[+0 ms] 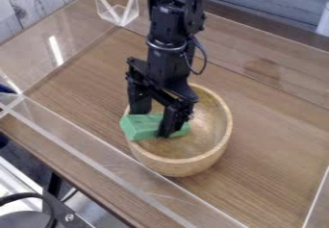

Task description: Remove the green block from inside the brown bowl and put it on the table

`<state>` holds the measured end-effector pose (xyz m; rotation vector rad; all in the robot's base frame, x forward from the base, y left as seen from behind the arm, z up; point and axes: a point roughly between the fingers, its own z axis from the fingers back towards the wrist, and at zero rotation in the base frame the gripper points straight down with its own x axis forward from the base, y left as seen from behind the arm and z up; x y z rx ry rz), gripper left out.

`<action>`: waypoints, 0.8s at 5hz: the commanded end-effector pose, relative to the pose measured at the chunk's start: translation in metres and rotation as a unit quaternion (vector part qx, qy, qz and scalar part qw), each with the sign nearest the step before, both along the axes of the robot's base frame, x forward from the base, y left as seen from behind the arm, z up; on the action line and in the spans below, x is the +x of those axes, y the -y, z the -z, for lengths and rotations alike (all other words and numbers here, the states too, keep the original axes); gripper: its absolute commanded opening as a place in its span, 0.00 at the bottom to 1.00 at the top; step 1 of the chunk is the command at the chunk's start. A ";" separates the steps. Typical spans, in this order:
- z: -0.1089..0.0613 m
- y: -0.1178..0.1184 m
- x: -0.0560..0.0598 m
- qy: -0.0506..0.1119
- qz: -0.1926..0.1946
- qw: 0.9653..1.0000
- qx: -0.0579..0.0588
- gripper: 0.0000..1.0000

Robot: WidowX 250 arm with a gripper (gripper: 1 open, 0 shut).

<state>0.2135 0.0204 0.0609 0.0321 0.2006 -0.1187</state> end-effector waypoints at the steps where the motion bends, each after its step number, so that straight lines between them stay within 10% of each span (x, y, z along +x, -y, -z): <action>1: -0.018 0.000 0.015 0.043 0.004 0.999 0.000 1.00; 4: -0.021 0.002 0.016 0.051 0.008 0.999 -0.004 1.00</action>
